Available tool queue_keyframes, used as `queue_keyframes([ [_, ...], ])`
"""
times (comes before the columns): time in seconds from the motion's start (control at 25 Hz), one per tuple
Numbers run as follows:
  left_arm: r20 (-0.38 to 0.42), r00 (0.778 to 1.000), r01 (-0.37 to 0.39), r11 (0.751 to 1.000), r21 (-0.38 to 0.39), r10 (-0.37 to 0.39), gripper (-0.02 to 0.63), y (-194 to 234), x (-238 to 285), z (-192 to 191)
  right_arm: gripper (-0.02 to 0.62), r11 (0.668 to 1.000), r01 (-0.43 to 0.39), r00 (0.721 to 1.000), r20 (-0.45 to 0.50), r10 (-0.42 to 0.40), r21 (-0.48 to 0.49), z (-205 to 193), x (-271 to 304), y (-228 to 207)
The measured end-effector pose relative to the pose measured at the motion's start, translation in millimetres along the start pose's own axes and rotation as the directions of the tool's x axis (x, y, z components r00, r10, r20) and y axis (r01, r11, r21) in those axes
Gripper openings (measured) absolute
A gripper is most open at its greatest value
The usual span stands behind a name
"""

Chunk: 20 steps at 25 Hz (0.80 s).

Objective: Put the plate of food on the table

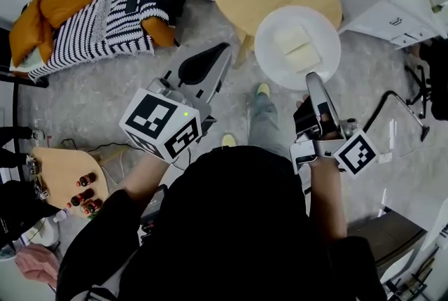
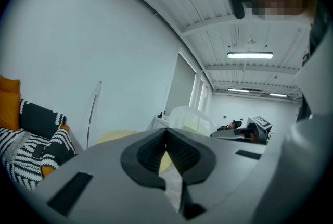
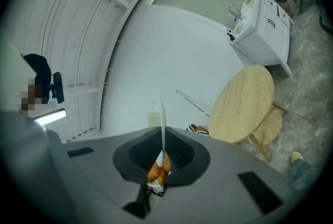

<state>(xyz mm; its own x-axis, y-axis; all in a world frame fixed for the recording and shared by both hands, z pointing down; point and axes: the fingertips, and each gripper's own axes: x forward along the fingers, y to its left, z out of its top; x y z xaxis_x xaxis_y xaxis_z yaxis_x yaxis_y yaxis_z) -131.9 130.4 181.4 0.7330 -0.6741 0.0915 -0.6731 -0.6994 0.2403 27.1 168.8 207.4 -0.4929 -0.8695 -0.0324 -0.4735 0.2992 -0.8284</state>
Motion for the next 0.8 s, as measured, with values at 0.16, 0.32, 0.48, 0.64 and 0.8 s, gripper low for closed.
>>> queue_keyframes([
  [0.16,-0.018,1.000,-0.003,1.000,-0.008,0.002,0.008,13,28,0,0.018,1.000,0.007,1.000,-0.010,-0.007,0.009,16,20,-18],
  [0.32,-0.023,1.000,-0.007,1.000,-0.009,0.007,0.008,26,55,5,0.018,1.000,0.014,1.000,-0.020,-0.014,0.013,35,43,-36],
  [0.48,-0.022,1.000,-0.019,1.000,-0.007,0.019,0.008,41,74,11,0.018,1.000,-0.001,1.000,-0.027,0.002,0.022,49,64,-47],
  [0.64,-0.021,0.999,-0.038,0.999,-0.009,0.038,0.008,55,95,18,0.017,0.999,-0.005,0.999,-0.032,0.007,0.046,64,82,-58],
  [0.8,-0.023,0.998,-0.053,0.999,0.009,0.053,0.008,62,115,28,0.018,0.998,-0.013,0.999,-0.034,0.015,0.062,81,93,-69],
])
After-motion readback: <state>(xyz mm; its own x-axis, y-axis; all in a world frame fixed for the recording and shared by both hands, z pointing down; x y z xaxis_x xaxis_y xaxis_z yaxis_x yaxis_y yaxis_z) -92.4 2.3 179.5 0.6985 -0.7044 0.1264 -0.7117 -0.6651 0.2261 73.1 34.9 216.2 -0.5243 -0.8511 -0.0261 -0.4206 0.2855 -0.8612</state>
